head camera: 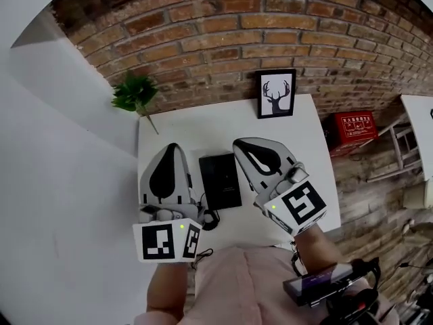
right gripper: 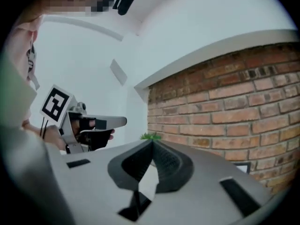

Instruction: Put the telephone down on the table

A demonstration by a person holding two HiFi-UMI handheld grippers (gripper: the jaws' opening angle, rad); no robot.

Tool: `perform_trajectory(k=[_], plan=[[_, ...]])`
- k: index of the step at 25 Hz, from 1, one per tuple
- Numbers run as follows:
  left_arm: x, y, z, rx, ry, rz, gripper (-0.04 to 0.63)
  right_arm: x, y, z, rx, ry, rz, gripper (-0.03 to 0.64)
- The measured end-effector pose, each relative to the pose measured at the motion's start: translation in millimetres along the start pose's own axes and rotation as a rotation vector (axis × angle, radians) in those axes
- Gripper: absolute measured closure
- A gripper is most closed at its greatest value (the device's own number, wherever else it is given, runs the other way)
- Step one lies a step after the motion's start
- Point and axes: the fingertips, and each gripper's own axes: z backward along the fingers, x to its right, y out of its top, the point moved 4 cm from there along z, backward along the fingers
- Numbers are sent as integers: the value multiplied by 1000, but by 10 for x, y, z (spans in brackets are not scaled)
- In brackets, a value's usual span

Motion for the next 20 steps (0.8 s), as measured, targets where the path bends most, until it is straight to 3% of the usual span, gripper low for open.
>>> perform_trajectory(k=[7, 20], plan=[[156, 82, 31, 26, 5, -64, 595, 32, 123, 137, 51, -114, 63, 612], [260, 94, 87, 41, -3, -106, 594, 32, 203, 220, 93, -146, 66, 613]])
